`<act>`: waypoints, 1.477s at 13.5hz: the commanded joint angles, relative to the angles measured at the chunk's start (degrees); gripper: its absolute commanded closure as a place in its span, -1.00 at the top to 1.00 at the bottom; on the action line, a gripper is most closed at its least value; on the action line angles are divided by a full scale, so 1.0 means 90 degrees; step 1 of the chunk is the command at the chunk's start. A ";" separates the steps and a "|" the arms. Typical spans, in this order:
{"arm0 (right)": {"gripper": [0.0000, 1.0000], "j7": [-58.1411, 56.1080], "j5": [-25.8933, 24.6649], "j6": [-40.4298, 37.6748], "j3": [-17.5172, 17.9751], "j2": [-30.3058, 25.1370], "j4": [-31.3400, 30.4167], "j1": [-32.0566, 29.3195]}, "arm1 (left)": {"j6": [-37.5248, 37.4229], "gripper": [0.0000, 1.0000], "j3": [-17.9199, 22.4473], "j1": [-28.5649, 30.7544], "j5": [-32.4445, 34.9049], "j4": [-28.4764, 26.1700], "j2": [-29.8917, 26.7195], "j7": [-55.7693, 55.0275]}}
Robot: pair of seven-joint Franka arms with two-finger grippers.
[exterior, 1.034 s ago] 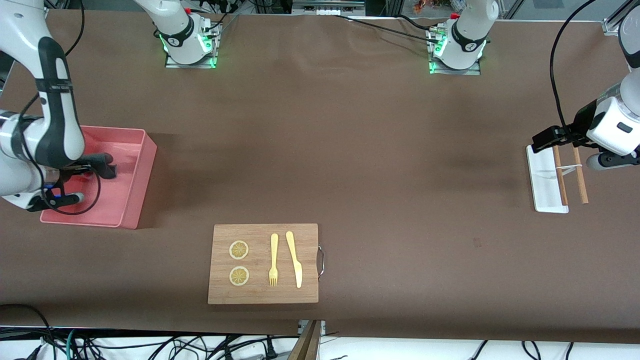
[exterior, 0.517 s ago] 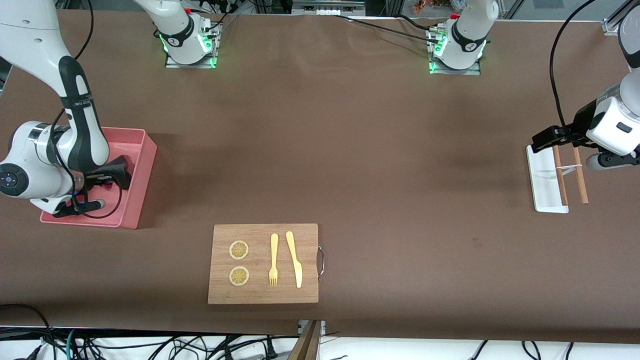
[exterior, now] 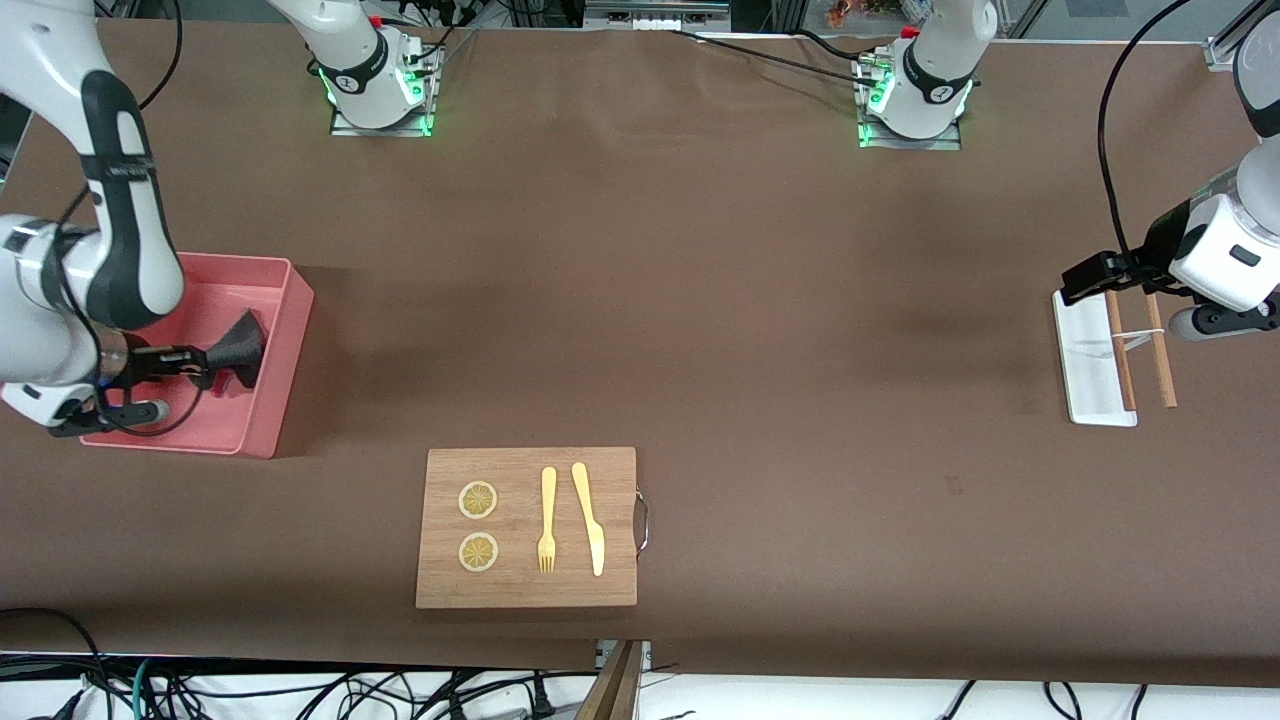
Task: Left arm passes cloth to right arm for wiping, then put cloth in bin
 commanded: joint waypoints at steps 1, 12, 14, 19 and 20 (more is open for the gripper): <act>1.00 -0.0051 0.0105 -0.0912 0.0056 -0.0613 0.0180 0.0013 | -0.0114 1.00 -0.0054 0.0048 -0.0006 0.0139 0.0100 0.0123; 1.00 0.1268 0.0095 -0.2702 0.1227 -0.2507 0.0464 -0.0016 | -0.0085 1.00 -0.0005 0.0077 -0.0006 0.0158 0.0150 0.0075; 1.00 0.1248 0.0037 -0.2848 0.1442 -0.2723 0.0445 -0.0017 | -0.0085 1.00 -0.0015 0.0174 -0.0025 0.0178 0.0179 0.0084; 1.00 0.1190 0.0075 -0.3240 0.1463 -0.3036 0.0688 -0.0026 | -0.0338 1.00 -0.0034 0.0380 -0.0006 0.0744 0.0082 0.0395; 1.00 0.1190 0.0075 -0.3249 0.1482 -0.3037 0.0776 -0.0026 | -0.0455 1.00 -0.0015 0.0380 -0.0016 0.0841 -0.0006 0.0571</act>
